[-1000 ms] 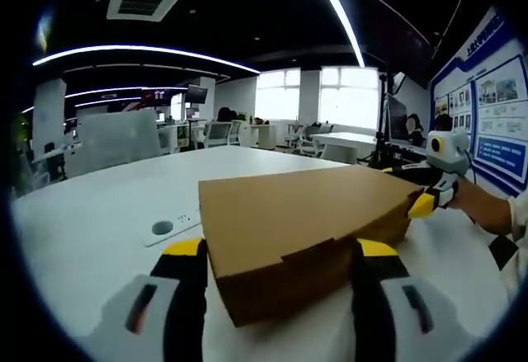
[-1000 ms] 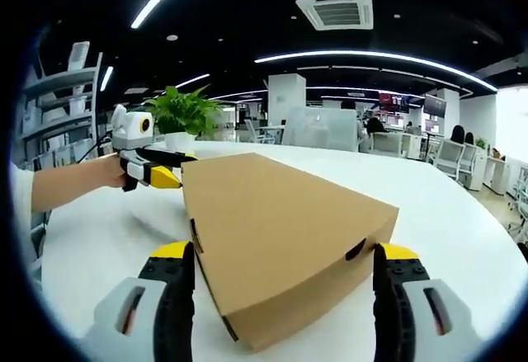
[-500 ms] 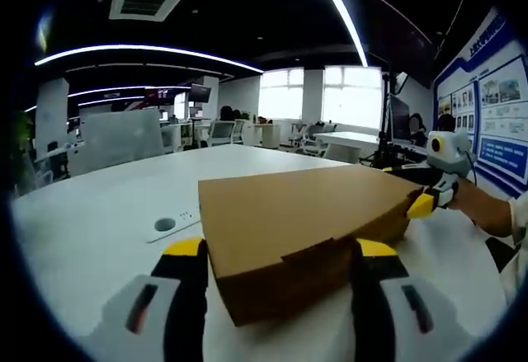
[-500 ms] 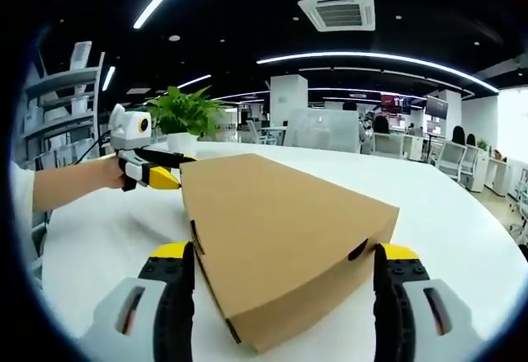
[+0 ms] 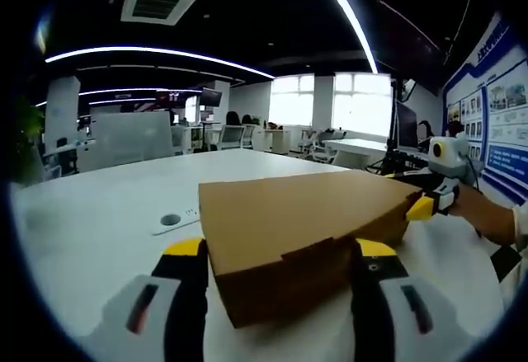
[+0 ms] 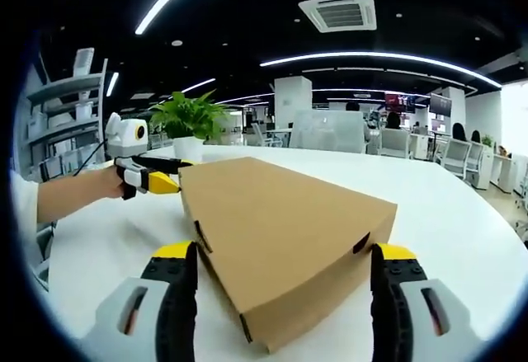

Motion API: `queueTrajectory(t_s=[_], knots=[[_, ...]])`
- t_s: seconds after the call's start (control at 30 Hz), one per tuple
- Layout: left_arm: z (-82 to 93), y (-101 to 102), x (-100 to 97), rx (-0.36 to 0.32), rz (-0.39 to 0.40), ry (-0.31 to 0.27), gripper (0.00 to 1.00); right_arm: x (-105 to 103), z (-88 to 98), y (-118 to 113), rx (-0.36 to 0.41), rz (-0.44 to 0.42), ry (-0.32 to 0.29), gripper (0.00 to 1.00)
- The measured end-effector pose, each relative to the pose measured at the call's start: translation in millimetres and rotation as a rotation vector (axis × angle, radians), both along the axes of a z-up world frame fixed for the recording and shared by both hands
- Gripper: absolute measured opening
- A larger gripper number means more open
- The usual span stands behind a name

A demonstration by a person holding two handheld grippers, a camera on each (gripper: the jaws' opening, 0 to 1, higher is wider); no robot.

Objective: Operate the shoe box by opening the lid, removing the specified soft item, and placing it in the target area until the item is outside and the box remains undamaged.

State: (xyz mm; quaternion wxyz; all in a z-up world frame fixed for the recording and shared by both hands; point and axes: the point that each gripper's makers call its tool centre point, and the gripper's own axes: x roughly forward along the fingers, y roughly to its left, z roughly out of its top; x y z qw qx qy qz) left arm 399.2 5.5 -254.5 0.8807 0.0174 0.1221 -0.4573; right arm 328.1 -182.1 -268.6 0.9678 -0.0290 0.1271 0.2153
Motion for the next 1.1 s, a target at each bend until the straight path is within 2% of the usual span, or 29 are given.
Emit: queueTrajectory(t_s=[0.47, 0.83, 1.1], knots=[[-2.1, 8, -20.1, -0.037, 0.072, -0.036, 0.71, -5, -0.4, 3, 0.015, 0.072, -0.036, 0.89], [-2.3, 18, -40.2, -0.026, 0.145, -0.038, 0.70, -11, -0.5, 9, 0.031, 0.142, -0.065, 0.89], [-2.5, 25, -52.3, -0.017, 0.188, -0.041, 0.70, -14, -0.3, 14, 0.030, 0.184, -0.058, 0.89]])
